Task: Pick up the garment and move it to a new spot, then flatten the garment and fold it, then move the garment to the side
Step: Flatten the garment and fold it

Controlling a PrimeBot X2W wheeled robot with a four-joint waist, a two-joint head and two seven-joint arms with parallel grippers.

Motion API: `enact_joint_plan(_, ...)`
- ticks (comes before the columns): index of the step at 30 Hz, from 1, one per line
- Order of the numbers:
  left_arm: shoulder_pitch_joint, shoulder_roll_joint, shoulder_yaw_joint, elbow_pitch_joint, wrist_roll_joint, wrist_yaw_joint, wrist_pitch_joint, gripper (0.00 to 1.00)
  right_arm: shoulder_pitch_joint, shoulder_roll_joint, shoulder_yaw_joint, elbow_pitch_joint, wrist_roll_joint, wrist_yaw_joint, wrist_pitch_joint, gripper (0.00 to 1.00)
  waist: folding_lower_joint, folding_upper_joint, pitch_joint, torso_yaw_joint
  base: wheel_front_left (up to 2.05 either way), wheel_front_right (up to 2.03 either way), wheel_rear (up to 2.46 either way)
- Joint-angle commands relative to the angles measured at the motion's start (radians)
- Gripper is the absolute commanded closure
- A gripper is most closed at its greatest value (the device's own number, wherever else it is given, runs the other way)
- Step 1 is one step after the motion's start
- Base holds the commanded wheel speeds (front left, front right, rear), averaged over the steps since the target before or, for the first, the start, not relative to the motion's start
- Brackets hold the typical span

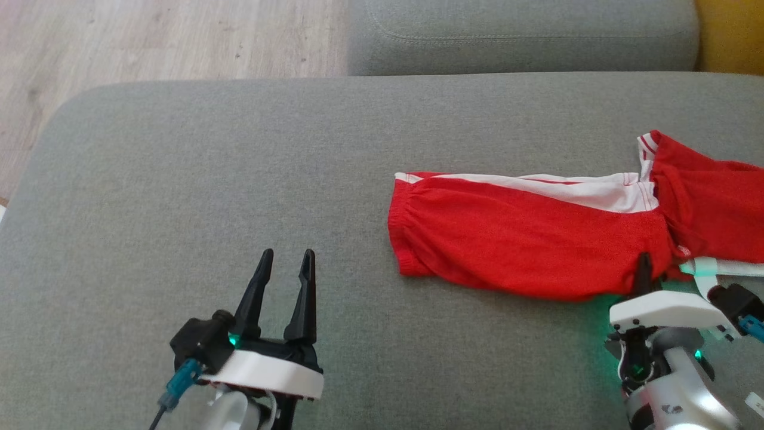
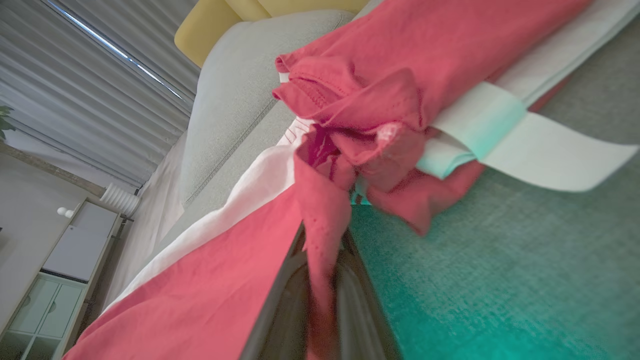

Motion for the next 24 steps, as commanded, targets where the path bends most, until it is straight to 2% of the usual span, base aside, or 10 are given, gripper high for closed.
enact_joint_plan(1, -0.028, 0.003, 0.031, -0.030, 0.009, -0.006, -0.010, 0.00, -0.025, 0.008, 0.032, -0.037, 0.008, -0.001, -0.013, 1.00, 0.0001, -0.0001, 0.002, 0.005, 0.00, 0.00, 0.00)
enact_joint_plan(12, -0.021, 0.003, 0.015, -0.008, 0.013, -0.009, -0.010, 0.00, -0.063, 0.008, 0.091, -0.069, 0.033, -0.001, -0.019, 1.00, 0.0001, -0.0001, -0.013, 0.057, 0.00, 0.00, 0.00)
enact_joint_plan(24, -0.015, 0.003, 0.005, 0.004, 0.009, -0.006, -0.010, 0.00, -0.116, 0.008, 0.360, -0.188, 0.171, -0.001, -0.007, 1.00, 0.0001, -0.0001, -0.033, 0.119, 0.00, 0.00, 0.00)
